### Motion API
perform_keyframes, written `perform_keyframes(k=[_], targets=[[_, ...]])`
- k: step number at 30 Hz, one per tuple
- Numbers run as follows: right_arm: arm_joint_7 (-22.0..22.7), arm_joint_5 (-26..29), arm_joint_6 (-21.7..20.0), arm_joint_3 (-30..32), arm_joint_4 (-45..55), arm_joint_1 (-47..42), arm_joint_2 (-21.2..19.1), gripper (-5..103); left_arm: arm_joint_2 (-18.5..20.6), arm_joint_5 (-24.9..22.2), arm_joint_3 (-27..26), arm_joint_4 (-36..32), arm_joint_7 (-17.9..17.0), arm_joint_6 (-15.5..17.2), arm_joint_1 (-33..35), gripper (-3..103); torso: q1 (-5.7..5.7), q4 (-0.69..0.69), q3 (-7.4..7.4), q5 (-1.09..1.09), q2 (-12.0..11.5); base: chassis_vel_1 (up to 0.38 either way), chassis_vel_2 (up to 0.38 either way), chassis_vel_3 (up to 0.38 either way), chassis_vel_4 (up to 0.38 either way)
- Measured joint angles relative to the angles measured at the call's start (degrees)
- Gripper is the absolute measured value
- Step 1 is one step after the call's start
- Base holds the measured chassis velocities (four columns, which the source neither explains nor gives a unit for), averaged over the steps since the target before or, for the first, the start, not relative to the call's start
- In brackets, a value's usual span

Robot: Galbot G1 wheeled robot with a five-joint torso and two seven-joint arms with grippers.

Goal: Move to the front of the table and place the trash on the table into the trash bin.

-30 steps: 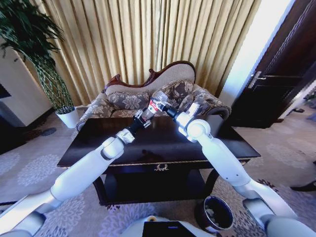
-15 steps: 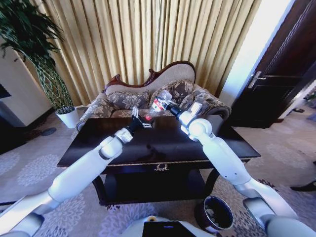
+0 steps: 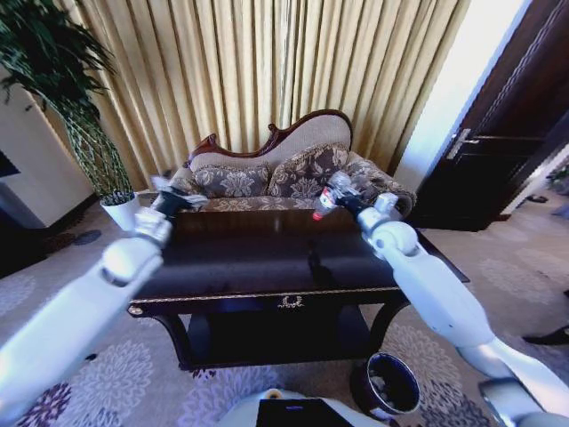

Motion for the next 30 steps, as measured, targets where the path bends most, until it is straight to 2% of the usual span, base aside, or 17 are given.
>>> perform_keyframes(k=[1,2,4,6,7,9,11,12,13,15,16,22,27,30], targets=[[0.0,0.0,0.0,0.0,0.0,0.0,0.0,23,0.0,0.0,0.0,0.0,0.0,0.0,0.0,100,0.0,0.0,0.0,0.0,0.0,0.0,0.0,0.0,0.0],[0.1,-0.2,-0.2,1.0,0.5,-1.2,-0.9,23,0.0,-1.2,-2.6,-0.4,0.0,0.6,2.0,100,0.0,-0.01,0.0,-0.01,0.0,0.0,0.0,0.0,0.0],[0.4,-0.5,-0.9,4.4,2.0,-5.3,-3.9,23,-0.8,-7.0,-11.6,-0.9,-1.3,3.1,9.5,100,0.0,0.01,0.0,-0.03,0.0,0.0,0.0,0.0,0.0],[0.6,-0.4,-0.9,6.6,2.8,-7.8,-5.8,23,-1.8,-8.9,-15.7,-0.8,-1.9,3.6,12.8,100,-0.01,0.0,-0.01,-0.06,0.0,0.0,0.0,0.0,0.0],[0.6,-0.4,-0.9,6.6,2.8,-7.8,-5.8,23,-1.8,-8.9,-15.7,-0.8,-1.9,3.6,12.8,100,-0.01,0.0,-0.01,-0.06,0.0,0.0,0.0,0.0,0.0],[1.4,-0.3,-0.3,9.4,3.5,-10.9,-7.6,23,-3.3,-12.5,-21.8,-0.7,-2.0,4.7,16.9,100,-0.01,0.01,0.0,-0.04,0.0,0.0,0.0,0.0,0.0],[2.0,-0.3,0.2,11.0,4.1,-12.8,-8.2,23,-4.1,-17.2,-24.5,-0.8,-2.3,5.3,18.1,100,-0.01,0.02,0.0,-0.02,0.0,0.0,0.0,0.0,0.0],[2.3,-0.4,0.5,12.5,4.7,-14.5,-8.5,23,-4.7,-21.4,-26.2,-1.0,-2.4,5.4,18.9,100,-0.01,0.01,0.0,-0.01,0.0,0.0,0.0,0.0,0.0],[2.3,-0.4,0.5,12.5,4.7,-14.5,-8.5,23,-4.7,-21.4,-26.2,-1.0,-2.4,5.4,18.9,100,-0.01,0.01,0.0,-0.01,0.0,0.0,0.0,0.0,0.0],[2.4,-0.6,1.0,14.2,5.5,-16.8,-9.1,23,-6.0,-26.4,-28.5,-1.2,-2.3,4.7,20.2,100,0.0,-0.02,0.0,-0.02,0.0,0.0,0.0,0.0,0.0],[2.4,-0.7,1.2,14.7,5.8,-17.8,-9.3,23,-6.6,-27.2,-29.4,-1.3,-1.9,4.1,21.0,100,-0.01,-0.02,0.0,-0.01,0.0,0.0,0.0,0.0,0.0],[2.4,-0.5,1.5,17.1,8.3,-21.3,-9.2,23,-9.6,-27.1,-32.3,-3.1,0.6,3.3,25.1,100,-0.01,0.01,0.0,-0.03,0.0,0.0,0.0,0.0,0.0],[2.4,0.4,1.5,19.8,12.0,-25.4,-7.1,23,-12.0,-24.9,-34.8,-7.3,3.7,4.4,30.2,100,-0.01,0.01,0.0,-0.01,0.0,0.0,0.0,0.0,0.0],[2.4,0.7,1.4,20.6,13.5,-26.5,-6.3,23,-12.4,-24.1,-34.9,-7.9,4.7,4.4,31.1,100,-0.01,0.0,0.0,-0.01,0.0,0.0,0.0,0.0,0.0]])
